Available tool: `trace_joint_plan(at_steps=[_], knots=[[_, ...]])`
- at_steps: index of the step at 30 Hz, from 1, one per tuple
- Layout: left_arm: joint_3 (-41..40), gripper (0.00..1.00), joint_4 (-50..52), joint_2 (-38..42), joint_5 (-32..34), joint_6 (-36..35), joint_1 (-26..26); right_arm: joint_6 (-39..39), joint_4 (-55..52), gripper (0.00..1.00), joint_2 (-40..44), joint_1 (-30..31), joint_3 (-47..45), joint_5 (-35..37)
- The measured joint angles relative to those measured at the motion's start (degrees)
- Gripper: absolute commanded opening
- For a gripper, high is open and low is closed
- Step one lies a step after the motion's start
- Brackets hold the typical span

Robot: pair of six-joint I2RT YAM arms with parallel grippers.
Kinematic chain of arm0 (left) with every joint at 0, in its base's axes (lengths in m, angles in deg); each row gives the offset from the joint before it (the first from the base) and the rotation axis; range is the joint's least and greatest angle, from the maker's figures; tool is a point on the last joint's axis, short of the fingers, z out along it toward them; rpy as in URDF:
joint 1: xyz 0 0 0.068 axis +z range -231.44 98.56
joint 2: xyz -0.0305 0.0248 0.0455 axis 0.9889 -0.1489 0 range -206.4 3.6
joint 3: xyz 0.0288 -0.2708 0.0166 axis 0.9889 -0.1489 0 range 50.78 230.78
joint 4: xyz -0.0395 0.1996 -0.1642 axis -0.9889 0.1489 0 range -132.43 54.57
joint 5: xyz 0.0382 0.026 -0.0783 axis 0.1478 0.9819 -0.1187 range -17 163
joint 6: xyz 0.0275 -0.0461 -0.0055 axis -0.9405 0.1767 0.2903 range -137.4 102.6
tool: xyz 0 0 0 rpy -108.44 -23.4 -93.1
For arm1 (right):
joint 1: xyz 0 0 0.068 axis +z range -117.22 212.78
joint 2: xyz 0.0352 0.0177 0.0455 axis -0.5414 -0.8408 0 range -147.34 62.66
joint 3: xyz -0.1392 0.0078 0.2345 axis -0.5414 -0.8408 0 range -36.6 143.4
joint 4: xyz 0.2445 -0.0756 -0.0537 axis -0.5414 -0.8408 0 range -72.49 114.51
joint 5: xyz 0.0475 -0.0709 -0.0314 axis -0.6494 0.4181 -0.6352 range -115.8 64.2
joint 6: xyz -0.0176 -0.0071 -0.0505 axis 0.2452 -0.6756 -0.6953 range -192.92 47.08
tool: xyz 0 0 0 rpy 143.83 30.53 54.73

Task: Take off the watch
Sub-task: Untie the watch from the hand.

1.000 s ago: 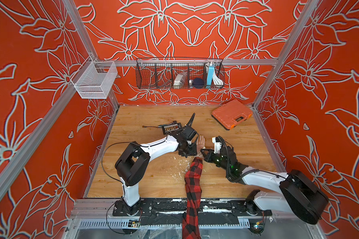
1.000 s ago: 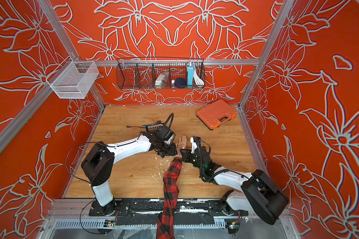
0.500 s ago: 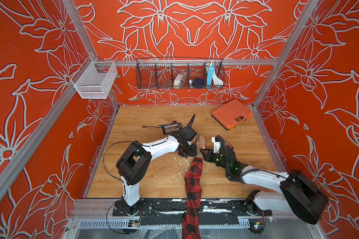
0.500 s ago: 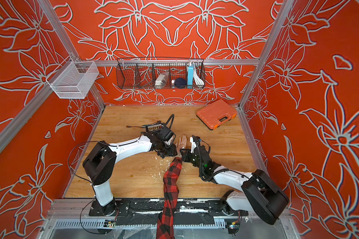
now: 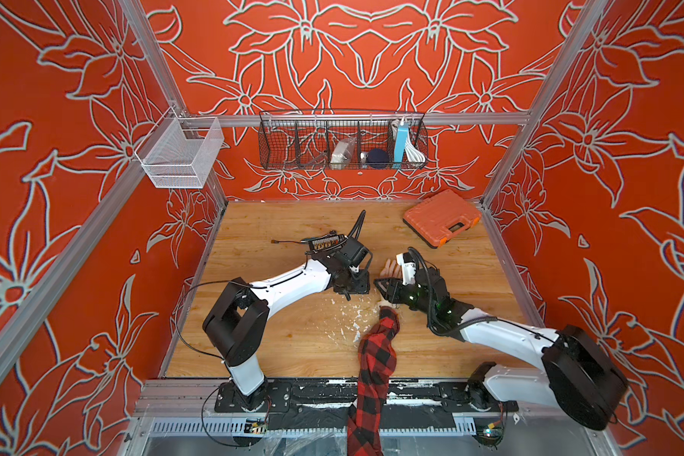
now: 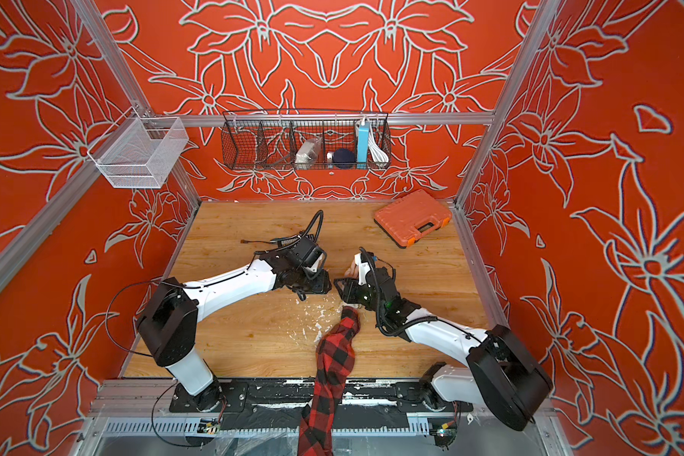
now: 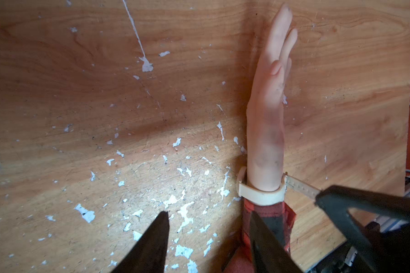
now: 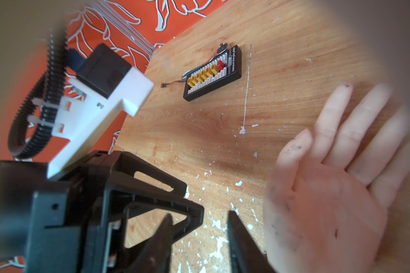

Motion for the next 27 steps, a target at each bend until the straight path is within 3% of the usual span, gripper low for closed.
trace_joint_plan(at_steps=[3,7,10,17,27], knots=[[-1.0,0.54,0.0,0.3,0.1,-0.4,0.0,-1.5,-6.6,0.62,3.0,-1.7,2.4,-0.1],[-2.3,0.54,-0.2,1.0,-0.7,-0.7,0.0,-2.6,-14.2,0.86,8.4,-5.5,3.0,-0.2],[-3.1,0.53,-1.0,1.1,-1.9,-1.0,0.0,-3.3,-18.9,0.97,11.1,-8.6,2.8,-1.1],[-3.6,0.53,-1.8,1.1,-3.4,-1.2,0.0,-1.0,-20.7,0.98,11.6,-12.9,-3.3,-8.2],[-3.6,0.53,-2.5,1.1,-4.1,-1.3,0.0,5.2,-11.4,0.98,2.9,-13.7,-6.9,-18.4]])
